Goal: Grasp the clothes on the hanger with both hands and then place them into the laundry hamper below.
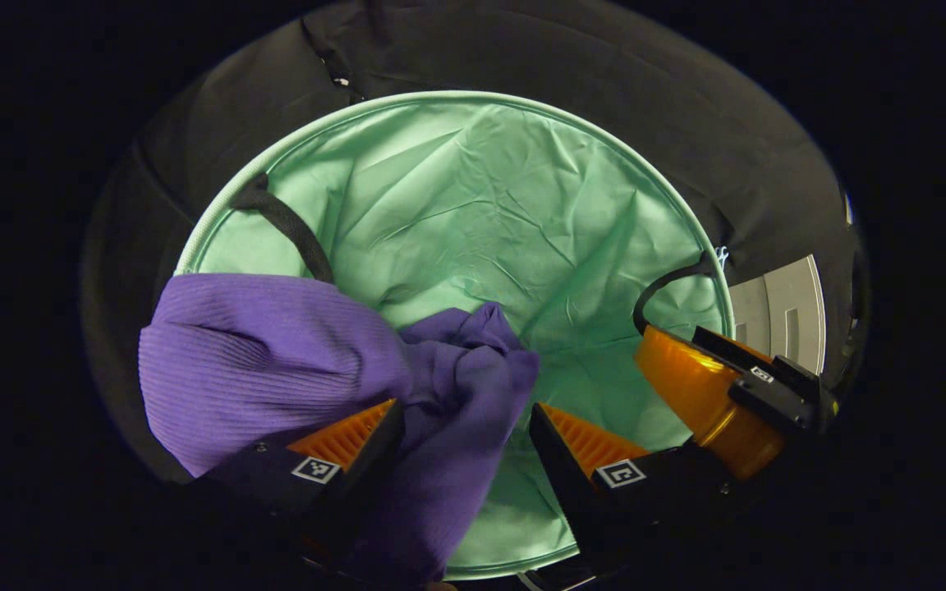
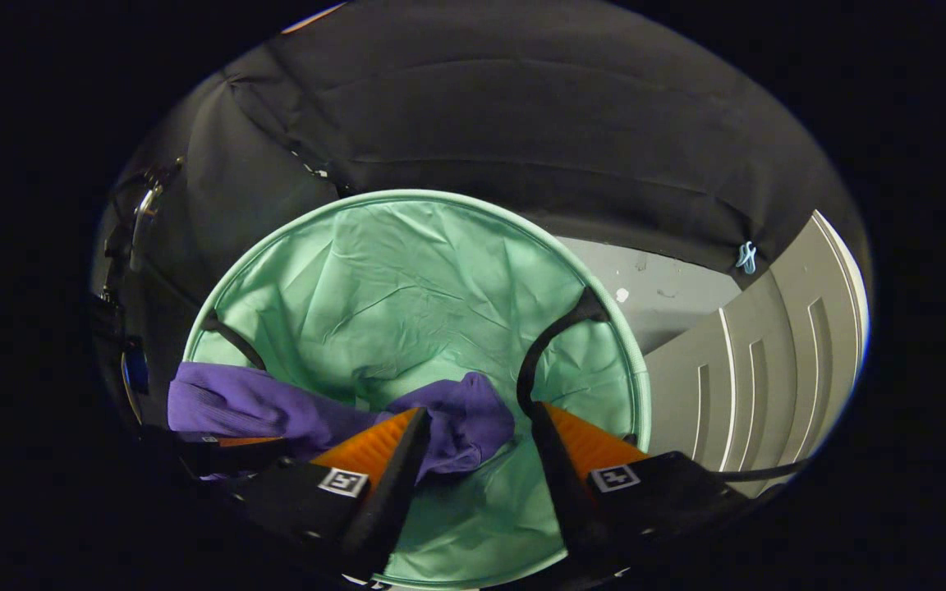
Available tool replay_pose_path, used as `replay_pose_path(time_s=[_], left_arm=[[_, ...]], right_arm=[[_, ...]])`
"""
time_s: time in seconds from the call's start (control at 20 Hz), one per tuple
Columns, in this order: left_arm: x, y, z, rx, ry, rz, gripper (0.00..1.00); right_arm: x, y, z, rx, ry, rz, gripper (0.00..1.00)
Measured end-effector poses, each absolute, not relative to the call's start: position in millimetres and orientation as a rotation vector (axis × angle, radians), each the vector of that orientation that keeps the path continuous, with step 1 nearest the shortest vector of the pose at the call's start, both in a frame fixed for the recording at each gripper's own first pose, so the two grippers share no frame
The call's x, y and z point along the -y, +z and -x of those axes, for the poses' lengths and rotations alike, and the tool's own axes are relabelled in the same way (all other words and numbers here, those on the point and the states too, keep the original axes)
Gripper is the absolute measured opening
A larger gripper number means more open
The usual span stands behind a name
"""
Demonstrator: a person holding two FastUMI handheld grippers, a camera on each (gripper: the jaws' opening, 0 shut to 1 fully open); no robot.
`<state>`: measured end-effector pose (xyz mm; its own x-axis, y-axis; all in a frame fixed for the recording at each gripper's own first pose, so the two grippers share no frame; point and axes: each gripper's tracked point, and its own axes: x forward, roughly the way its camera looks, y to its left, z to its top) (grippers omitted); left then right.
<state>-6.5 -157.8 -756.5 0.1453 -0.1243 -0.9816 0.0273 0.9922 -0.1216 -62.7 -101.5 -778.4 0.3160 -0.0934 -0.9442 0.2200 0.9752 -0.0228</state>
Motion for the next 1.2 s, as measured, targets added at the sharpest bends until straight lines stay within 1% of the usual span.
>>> replay_pose_path(time_s=[0.05, 0.1, 0.15, 0.2, 0.25, 0.3, 0.5, 0.6, 0.75, 0.95, 1.2], left_arm=[[158.4, -752.9, 4.0, -1.414, -0.106, 0.082, 0.98], [158.4, -750.5, 2.1, -1.408, -0.108, 0.094, 0.98], [158.8, -744.1, 1.2, -1.401, -0.108, 0.107, 0.98], [158.5, -739.8, -0.4, -1.388, -0.108, 0.118, 1.00], [157.6, -733.7, -3.4, -1.374, -0.107, 0.121, 0.98], [156.0, -727.0, -7.7, -1.355, -0.109, 0.122, 0.98], [151.6, -681.5, -29.3, -1.232, -0.103, 0.117, 0.98], [150.2, -656.0, -38.0, -1.170, -0.100, 0.133, 0.98], [150.5, -614.9, -51.3, -1.070, -0.115, 0.160, 0.98], [153.1, -538.5, -62.9, -0.923, -0.146, 0.161, 0.98], [152.5, -460.4, -64.7, -0.762, -0.190, 0.183, 0.98]], right_arm=[[100.7, -776.9, 61.2, -1.228, -0.207, -0.121, 0.92], [99.9, -773.1, 59.4, -1.221, -0.206, -0.123, 0.92], [99.5, -768.9, 60.1, -1.212, -0.204, -0.120, 0.99], [99.5, -764.6, 59.0, -1.205, -0.203, -0.114, 0.99], [98.3, -758.3, 56.9, -1.194, -0.201, -0.114, 0.92], [95.5, -750.2, 51.4, -1.178, -0.194, -0.118, 0.99], [92.8, -702.9, 33.3, -1.087, -0.187, -0.113, 0.99], [88.9, -665.3, 18.0, -1.004, -0.192, -0.136, 0.99], [102.7, -609.4, 6.5, -0.882, -0.207, -0.079, 0.99], [111.4, -530.0, 3.3, -0.749, -0.216, -0.031, 0.99], [116.4, -442.7, 9.6, -0.596, -0.224, -0.006, 0.99]])
